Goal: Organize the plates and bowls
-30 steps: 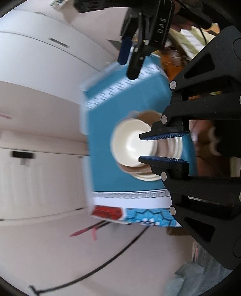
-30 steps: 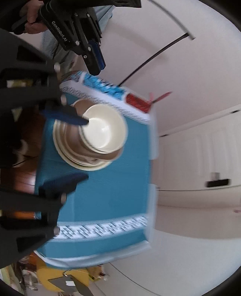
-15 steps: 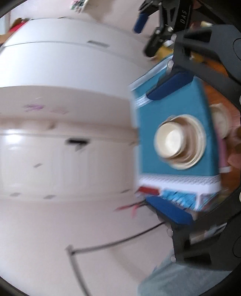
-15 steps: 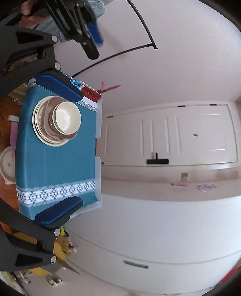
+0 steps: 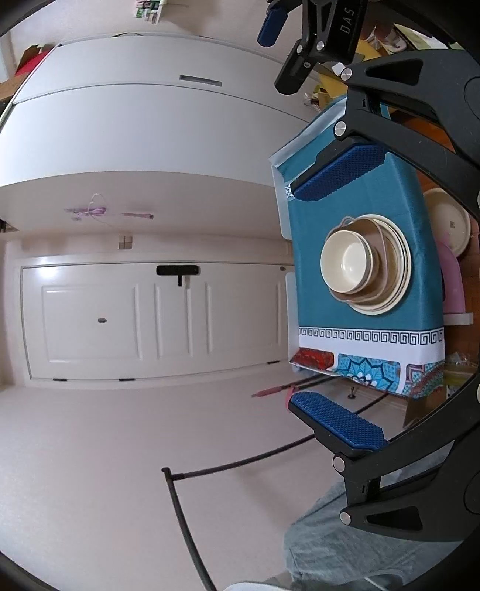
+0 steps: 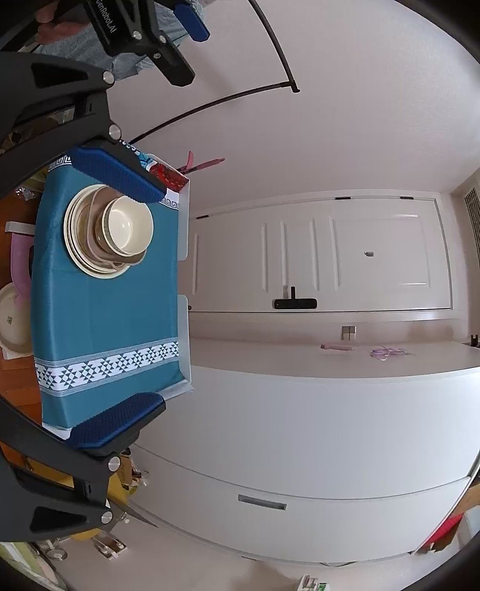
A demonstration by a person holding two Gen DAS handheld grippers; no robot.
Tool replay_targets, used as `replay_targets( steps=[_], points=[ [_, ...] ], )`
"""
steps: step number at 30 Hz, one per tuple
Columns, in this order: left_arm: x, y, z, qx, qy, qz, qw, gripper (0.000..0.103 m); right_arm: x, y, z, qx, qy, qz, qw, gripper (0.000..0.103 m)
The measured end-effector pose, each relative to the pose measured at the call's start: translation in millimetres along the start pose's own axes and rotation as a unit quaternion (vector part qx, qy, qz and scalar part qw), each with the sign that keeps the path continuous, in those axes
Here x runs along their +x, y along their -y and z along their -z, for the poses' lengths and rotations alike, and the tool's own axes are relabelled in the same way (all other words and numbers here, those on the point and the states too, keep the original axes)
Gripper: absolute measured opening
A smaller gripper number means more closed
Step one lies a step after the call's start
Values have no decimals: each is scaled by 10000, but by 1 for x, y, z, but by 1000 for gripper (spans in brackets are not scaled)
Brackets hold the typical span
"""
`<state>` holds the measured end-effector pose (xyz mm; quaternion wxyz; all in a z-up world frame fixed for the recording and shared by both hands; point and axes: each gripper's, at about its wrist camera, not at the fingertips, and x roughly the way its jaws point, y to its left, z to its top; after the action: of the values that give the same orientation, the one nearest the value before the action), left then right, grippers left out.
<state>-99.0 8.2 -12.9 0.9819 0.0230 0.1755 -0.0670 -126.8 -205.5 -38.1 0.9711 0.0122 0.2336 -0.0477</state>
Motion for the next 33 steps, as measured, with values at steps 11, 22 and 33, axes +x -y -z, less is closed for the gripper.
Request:
replay_targets(
  steps=[11,22,33],
  points=[
    [-1,3,1,15,-19,6,10000,103,-6,4,-4,23,96,74,9999,102],
    [3,5,1,65,-62,-2,10000,103,-1,5,-5,95,83,106,9999,102],
    [8,1,1,72,-109,-99,9999,103,2,4,-5,79,26,93,9999,102]
  ],
)
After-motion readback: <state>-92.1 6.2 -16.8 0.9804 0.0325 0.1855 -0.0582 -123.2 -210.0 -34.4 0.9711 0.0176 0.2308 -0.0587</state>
